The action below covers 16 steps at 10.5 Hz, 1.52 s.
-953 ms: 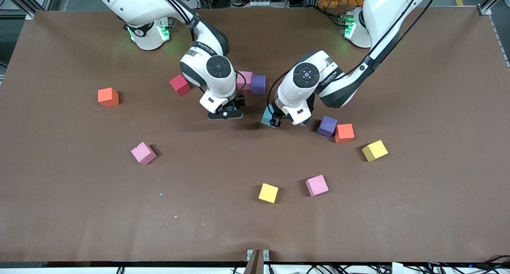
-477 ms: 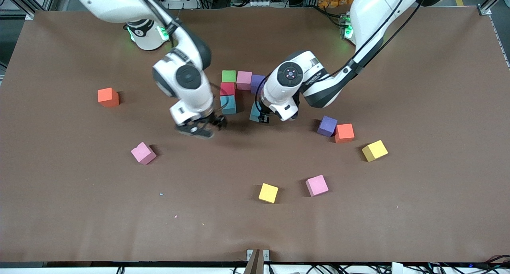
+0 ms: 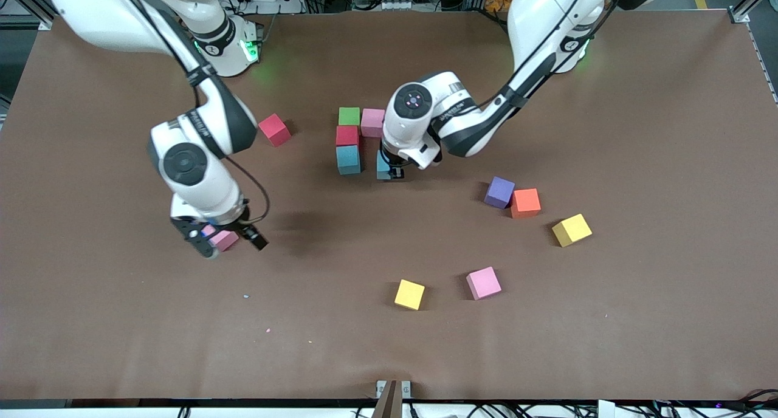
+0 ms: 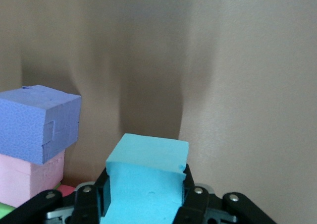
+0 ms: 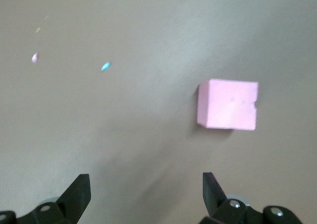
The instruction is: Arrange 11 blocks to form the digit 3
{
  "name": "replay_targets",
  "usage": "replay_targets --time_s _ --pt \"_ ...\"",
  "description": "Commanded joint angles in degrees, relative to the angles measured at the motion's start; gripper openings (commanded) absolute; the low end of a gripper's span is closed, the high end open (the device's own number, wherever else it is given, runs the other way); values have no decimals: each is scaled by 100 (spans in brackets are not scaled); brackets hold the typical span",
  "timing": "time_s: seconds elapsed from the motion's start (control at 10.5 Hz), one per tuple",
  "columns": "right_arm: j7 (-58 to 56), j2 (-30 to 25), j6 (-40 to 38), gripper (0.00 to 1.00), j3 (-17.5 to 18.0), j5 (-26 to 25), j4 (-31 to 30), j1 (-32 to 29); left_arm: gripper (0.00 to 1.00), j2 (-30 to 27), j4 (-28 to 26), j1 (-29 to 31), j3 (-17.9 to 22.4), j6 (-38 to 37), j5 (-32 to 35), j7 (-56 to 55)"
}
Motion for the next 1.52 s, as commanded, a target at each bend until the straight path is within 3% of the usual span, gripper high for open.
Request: replay_targets --time_s 0.0,0.19,0.48,0.95,1.43 --pt "324 -81 -216 100 99 -40 35 -303 0 53 92 -197 78 -67 272 -848" --pt "413 -82 -261 100 99 -40 8 -635 0 132 101 -407 165 -67 272 -928" --pt "203 6 -103 100 99 -40 -253 -866 0 193 214 -926 675 -58 246 -1007" --pt "-885 -56 1056 100 108 -49 -1326 -1172 0 422 557 -1076 685 -58 255 -999" --pt "-1108 164 1084 100 108 -40 -1372 -1367 0 563 725 -1156 711 -49 246 -1069"
